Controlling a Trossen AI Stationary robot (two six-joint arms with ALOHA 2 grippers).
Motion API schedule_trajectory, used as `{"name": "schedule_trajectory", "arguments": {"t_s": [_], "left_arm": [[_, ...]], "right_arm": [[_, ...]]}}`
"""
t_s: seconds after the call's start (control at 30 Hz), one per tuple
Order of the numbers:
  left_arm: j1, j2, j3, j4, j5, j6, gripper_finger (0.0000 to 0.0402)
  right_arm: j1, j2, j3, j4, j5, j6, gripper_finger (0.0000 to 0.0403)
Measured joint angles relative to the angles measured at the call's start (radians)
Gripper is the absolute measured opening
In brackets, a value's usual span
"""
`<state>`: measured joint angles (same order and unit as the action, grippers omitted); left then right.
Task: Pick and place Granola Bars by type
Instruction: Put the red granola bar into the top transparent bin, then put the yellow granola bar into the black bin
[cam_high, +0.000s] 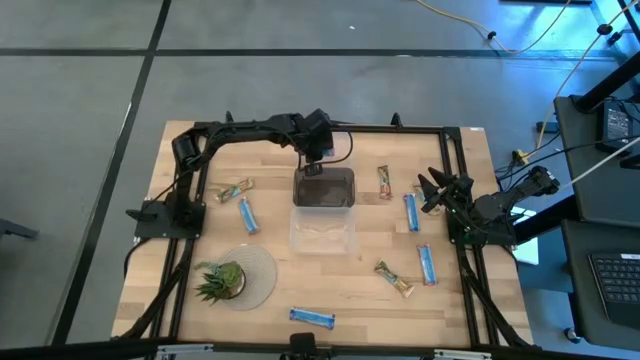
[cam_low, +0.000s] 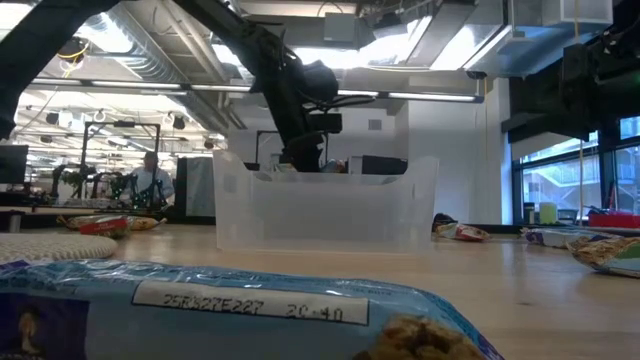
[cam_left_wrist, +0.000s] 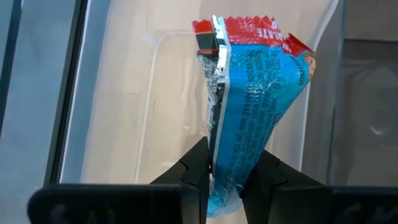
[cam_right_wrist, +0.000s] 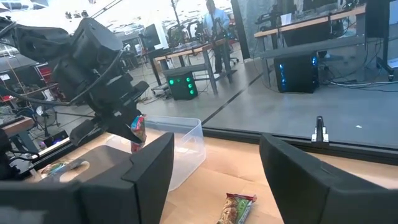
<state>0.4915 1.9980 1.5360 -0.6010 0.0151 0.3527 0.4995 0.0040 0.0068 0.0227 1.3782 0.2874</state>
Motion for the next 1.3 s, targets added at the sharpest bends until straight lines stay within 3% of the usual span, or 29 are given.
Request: {"name": "schedule_trajectory", "arguments": {"t_s": [0.77, 1.3], "left_arm": [[0.000, -0.001, 0.000, 0.000, 0.000, 0.000, 0.0062], [0.000, -0.009, 0.000, -0.014, 0.000, 0.002, 0.0169]], "right_arm": [[0.000, 0.000, 0.000, 0.001, 0.000, 0.000, 0.0239], [0.000, 0.000, 0.000, 0.001, 0.000, 0.000, 0.0239]]}}
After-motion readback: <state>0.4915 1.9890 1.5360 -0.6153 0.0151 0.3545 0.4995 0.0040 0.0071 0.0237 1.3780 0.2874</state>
